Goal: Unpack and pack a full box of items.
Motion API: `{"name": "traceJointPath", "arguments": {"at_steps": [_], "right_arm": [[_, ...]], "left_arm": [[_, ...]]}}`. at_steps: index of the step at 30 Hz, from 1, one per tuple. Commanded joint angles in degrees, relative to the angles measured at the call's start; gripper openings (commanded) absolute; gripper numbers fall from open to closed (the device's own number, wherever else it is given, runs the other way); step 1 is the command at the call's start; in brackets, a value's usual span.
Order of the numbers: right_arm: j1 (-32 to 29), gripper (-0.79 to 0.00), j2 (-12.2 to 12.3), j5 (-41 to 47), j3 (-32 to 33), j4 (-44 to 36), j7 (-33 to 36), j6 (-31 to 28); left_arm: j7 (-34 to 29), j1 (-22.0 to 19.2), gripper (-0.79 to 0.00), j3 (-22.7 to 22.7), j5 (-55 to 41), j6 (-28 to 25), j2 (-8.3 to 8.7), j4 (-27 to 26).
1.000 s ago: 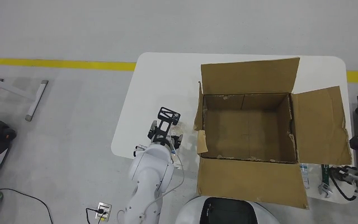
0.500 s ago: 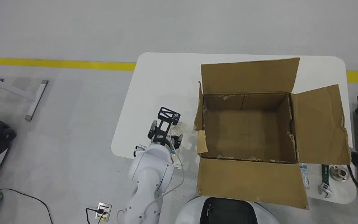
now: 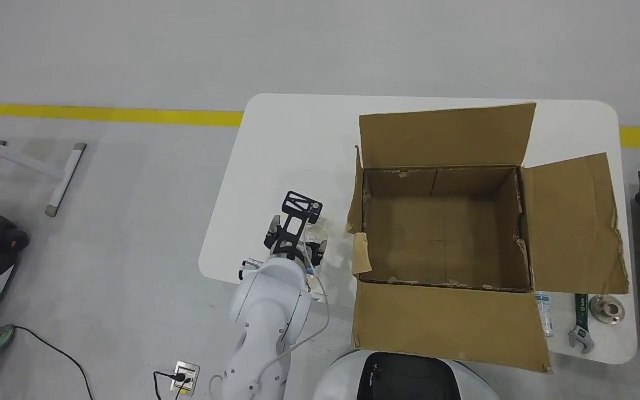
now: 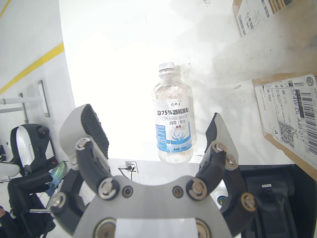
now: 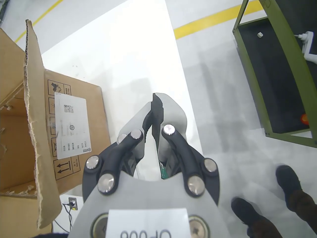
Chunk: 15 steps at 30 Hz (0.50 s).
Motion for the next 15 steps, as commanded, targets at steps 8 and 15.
{"name": "traceJointPath", "arguments": {"at_steps": [8, 15], "right_arm": [[1.5, -0.785, -0.8, 2.5, -3.5, -1.5, -17.1, -4.0], [-0.6, -0.785, -1.6, 1.7, -5.3, -1.5, -33.2, -15.0]], "left_arm": [[0.0, 0.0, 0.0, 0.0, 0.0, 0.0, 0.0, 0.0], [0.0, 0.0, 0.0, 0.0, 0.0, 0.0, 0.0, 0.0]]}}
